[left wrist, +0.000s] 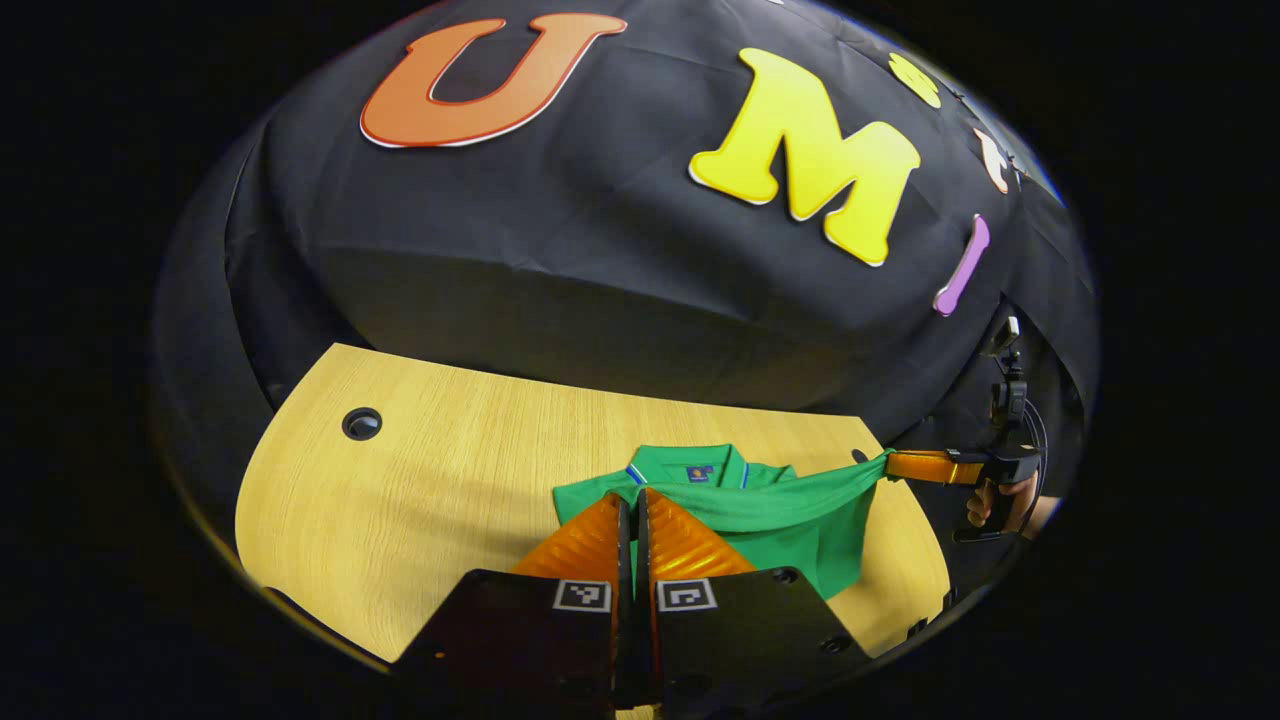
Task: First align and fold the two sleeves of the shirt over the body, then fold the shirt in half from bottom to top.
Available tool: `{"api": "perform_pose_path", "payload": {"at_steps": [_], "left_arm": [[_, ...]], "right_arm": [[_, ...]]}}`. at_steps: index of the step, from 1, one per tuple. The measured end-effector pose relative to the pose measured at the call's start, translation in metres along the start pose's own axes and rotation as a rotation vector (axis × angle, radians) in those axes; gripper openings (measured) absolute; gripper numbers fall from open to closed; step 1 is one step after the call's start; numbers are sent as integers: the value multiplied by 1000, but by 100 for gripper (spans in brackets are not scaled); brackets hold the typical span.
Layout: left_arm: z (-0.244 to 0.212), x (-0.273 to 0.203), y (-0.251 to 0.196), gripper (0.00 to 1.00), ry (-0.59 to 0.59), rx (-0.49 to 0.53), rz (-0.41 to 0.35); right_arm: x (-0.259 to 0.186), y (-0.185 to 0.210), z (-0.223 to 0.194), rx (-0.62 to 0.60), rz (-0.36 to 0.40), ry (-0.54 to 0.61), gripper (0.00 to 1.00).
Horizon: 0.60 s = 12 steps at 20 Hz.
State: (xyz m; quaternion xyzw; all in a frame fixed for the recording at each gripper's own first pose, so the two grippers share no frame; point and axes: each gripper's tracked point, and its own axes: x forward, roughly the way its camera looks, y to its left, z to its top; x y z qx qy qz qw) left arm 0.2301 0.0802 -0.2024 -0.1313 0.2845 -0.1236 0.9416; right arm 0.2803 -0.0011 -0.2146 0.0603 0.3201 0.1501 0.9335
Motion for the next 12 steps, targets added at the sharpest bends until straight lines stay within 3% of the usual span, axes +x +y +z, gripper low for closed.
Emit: {"api": "perform_pose_path", "payload": {"at_steps": [7,12], "left_arm": [[-35,92,47,3,30,-37,62],[-56,129,63,3,57,-20,82]], "right_arm": [[87,-32,-14,35,-33,-17,3],[120,-45,-26,-12,-59,-18,2]]}}
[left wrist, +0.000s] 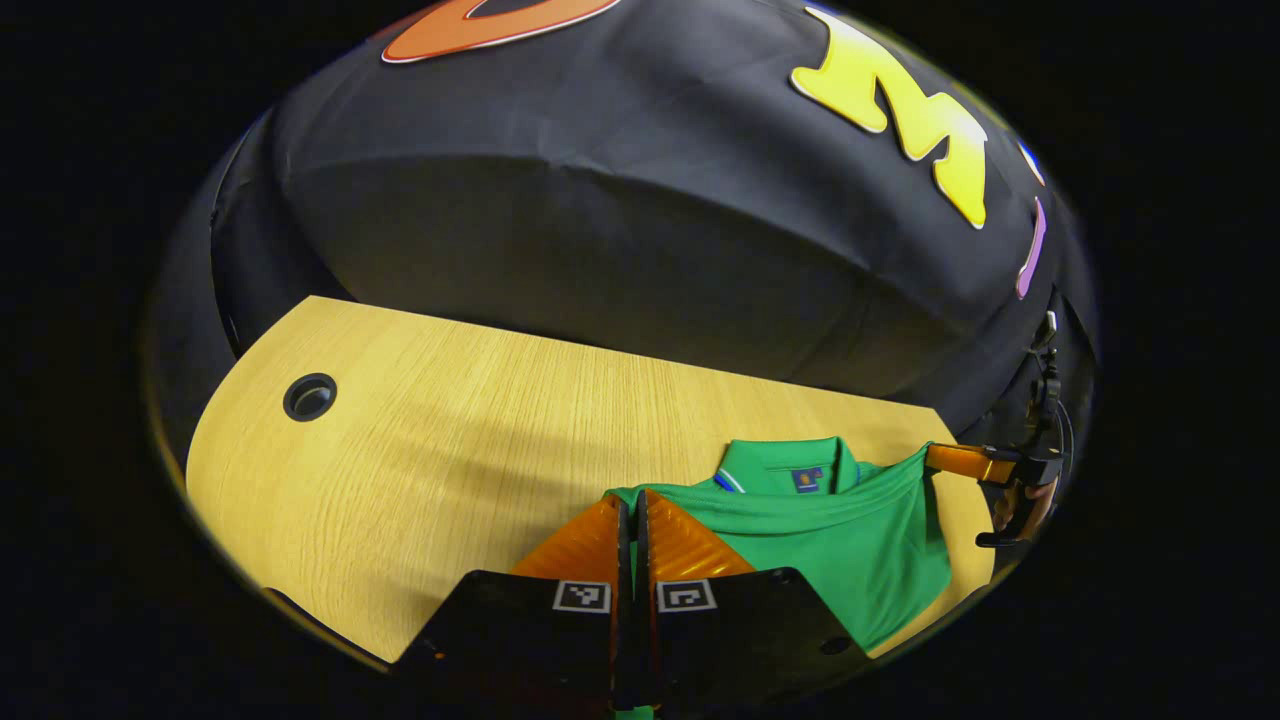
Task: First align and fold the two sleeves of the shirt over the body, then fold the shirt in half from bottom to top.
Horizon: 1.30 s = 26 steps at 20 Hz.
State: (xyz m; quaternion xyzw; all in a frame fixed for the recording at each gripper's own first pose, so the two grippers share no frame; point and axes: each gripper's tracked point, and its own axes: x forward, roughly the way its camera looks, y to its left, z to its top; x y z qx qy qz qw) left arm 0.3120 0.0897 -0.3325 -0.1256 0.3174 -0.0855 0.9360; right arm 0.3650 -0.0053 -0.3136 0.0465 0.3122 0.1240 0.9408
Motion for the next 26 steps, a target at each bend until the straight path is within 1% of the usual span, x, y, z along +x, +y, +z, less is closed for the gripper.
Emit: {"api": "perform_pose_path", "payload": {"at_steps": [2,3,5,6,7,8,9,10,11,12,13,14,15,16,17,18,19,20,21,22,23,24,25,26], "left_arm": [[-15,9,8,5,42,-1,24],[-19,12,10,7,54,0,27],[-16,13,9,9,40,-1,36],[-13,14,7,11,33,0,38],[-13,13,7,14,30,0,39],[-15,13,6,18,34,-4,41],[-18,13,5,30,42,-8,39],[-19,12,6,37,46,-8,45],[-19,11,7,47,48,-8,54],[-17,7,9,62,46,-10,76],[-15,3,10,51,41,-21,92],[-13,-3,9,59,37,-28,100],[-9,-13,6,80,26,-33,108],[-3,-23,3,100,12,-28,116],[4,-32,-2,100,-5,-16,119],[13,-45,-7,100,-24,1,120],[22,-60,-15,100,-47,18,118],[33,-77,-24,100,-74,34,115],[47,-96,-32,100,-109,46,114],[59,-115,-41,100,-145,56,115],[72,-139,-51,99,-186,68,122],[84,-162,-60,99,-220,84,127],[94,-187,-69,99,-255,103,130],[106,-210,-78,99,-299,122,134]], "right_arm": [[13,-6,-7,-34,-44,11,3],[15,-8,-12,-53,-61,19,1],[14,-8,-13,-69,-76,21,3],[14,-8,-11,-66,-81,16,2],[16,-8,-10,-59,-87,10,2],[19,-7,-9,-54,-91,7,5],[19,-8,-9,-52,-99,5,6],[17,-10,-7,-52,-110,-1,11],[15,-12,-6,-47,-119,-7,12],[12,-16,-2,-45,-133,-14,26],[7,-18,1,-42,-145,-27,40],[-1,-18,6,-40,-156,-44,54],[-9,-18,12,-42,-170,-68,68],[-20,-17,18,-50,-181,-87,73],[-33,-13,24,-58,-187,-104,83],[-48,-8,30,-66,-196,-122,86],[-62,-2,38,-74,-202,-146,84],[-80,6,47,-82,-207,-176,92],[-96,12,56,-91,-213,-206,90],[-118,22,64,-94,-214,-235,92],[-141,34,71,-95,-211,-264,95],[-167,45,79,-94,-212,-295,96],[-193,54,87,-90,-212,-329,93],[-221,63,94,-88,-215,-366,93]]}}
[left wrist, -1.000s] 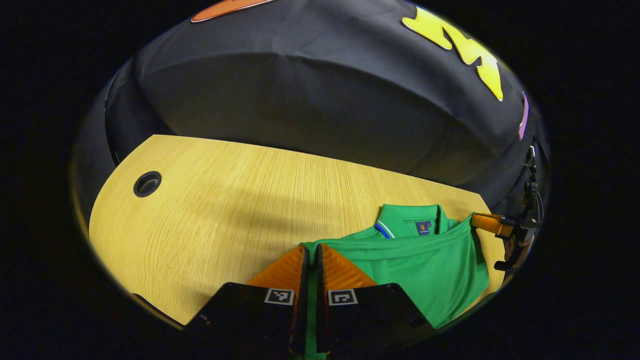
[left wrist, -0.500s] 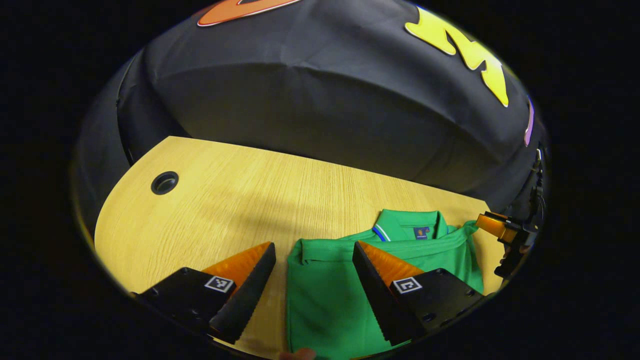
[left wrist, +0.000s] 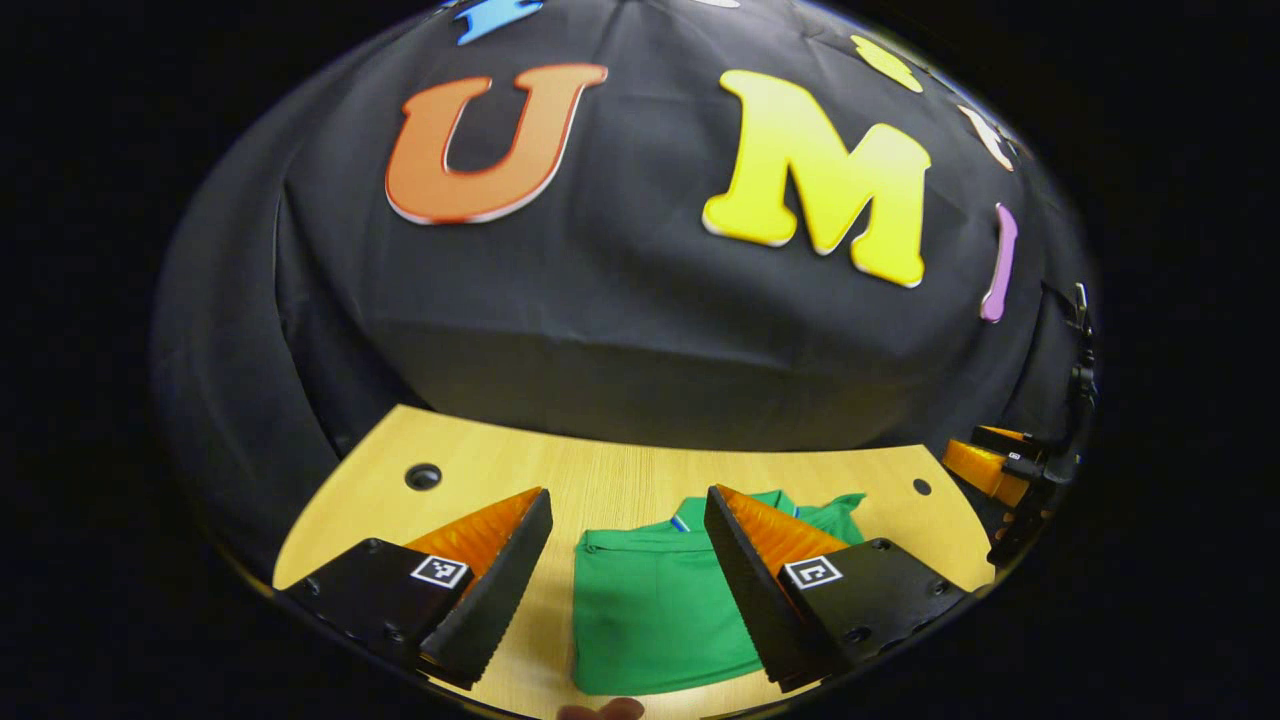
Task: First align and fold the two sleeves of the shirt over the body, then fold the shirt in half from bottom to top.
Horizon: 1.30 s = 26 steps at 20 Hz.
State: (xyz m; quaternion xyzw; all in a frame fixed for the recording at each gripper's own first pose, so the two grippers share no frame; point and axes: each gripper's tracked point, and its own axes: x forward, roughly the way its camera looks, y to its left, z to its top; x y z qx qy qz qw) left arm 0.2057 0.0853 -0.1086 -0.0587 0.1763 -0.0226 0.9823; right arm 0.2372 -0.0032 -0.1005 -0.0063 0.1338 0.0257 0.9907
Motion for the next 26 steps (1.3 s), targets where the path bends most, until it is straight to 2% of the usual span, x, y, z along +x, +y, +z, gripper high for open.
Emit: {"api": "perform_pose_path", "payload": {"at_steps": [1,4,6,9,12,13,14,16,19,22,25,26], "left_arm": [[18,-22,-4,98,-45,8,5],[64,-103,-20,98,-164,21,27],[88,-146,-27,98,-244,22,44],[107,-209,-44,98,-338,26,38],[96,-252,-60,100,-379,47,23],[85,-260,-62,98,-373,45,23],[72,-268,-67,98,-360,40,20],[47,-280,-77,98,-337,30,11],[19,-297,-88,98,-315,58,-3],[13,-297,-95,98,-308,103,-18],[14,-295,-98,98,-307,99,-24],[14,-294,-97,98,-308,98,-23]], "right_arm": [[-26,1,17,1,-10,-37,96],[-104,6,61,-24,-43,-155,95],[-153,9,80,-10,-71,-217,92],[-209,22,82,39,-79,-274,95],[-249,42,70,71,-68,-277,93],[-260,47,63,64,-64,-276,93],[-270,51,55,53,-67,-271,97],[-288,59,38,37,-64,-261,93],[-307,62,19,21,-73,-252,95],[-314,72,11,19,-61,-240,95],[-309,77,8,-1,-43,-228,93],[-309,76,10,-5,-40,-232,95]]}}
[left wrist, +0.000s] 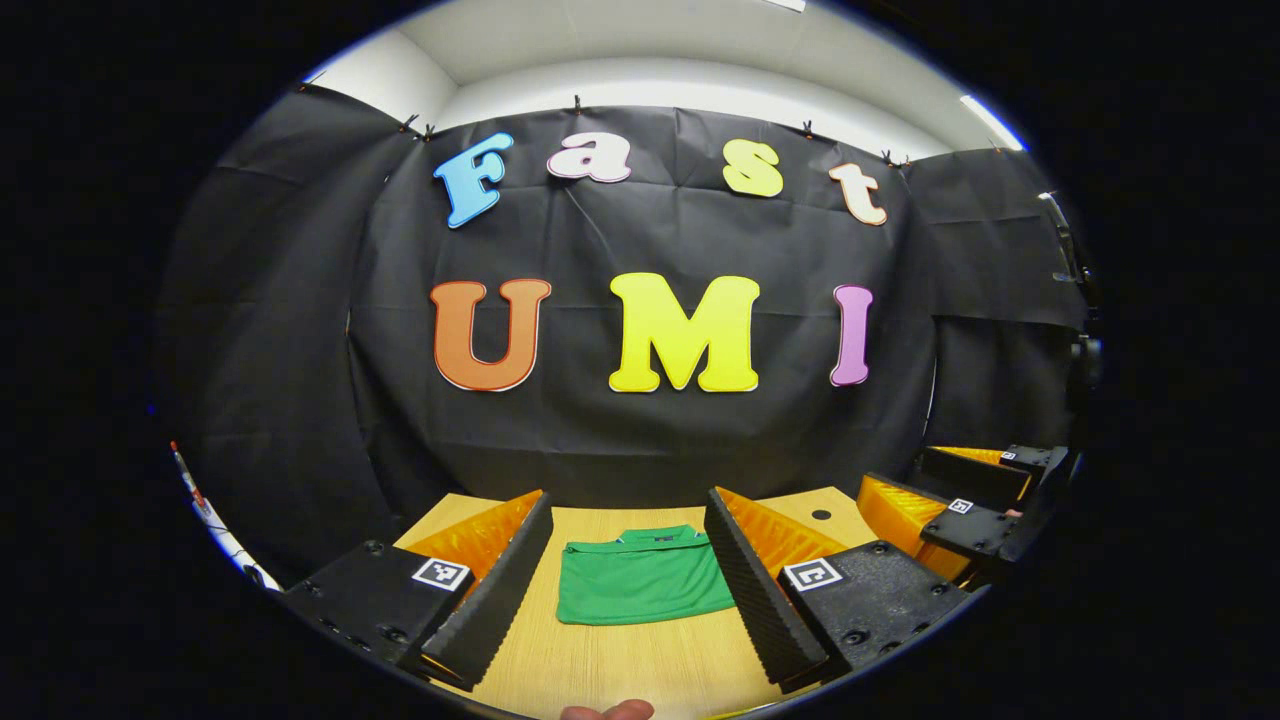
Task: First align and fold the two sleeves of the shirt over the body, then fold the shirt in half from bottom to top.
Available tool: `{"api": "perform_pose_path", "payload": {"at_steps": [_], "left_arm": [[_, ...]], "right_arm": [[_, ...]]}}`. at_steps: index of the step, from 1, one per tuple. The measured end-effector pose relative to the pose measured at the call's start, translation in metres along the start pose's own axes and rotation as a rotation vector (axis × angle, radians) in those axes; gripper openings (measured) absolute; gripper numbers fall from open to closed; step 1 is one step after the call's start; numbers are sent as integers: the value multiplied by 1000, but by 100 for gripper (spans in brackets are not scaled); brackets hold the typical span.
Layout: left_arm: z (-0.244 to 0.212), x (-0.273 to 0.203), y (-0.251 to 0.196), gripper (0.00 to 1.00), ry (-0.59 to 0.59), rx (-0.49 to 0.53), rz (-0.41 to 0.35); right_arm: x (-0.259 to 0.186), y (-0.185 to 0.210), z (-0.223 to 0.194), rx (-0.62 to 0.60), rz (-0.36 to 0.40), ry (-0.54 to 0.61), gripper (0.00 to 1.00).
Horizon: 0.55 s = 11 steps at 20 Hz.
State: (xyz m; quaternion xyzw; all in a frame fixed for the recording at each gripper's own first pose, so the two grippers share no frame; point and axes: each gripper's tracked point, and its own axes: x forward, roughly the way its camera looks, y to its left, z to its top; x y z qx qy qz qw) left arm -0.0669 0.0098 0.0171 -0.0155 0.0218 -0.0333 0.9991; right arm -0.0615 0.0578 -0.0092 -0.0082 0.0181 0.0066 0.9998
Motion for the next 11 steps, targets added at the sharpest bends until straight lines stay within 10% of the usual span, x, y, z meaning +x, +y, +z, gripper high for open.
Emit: {"api": "perform_pose_path", "payload": {"at_steps": [11], "left_arm": [[-3,18,3,98,9,13,16]], "right_arm": [[12,-6,11,19,-20,-32,95]]}}
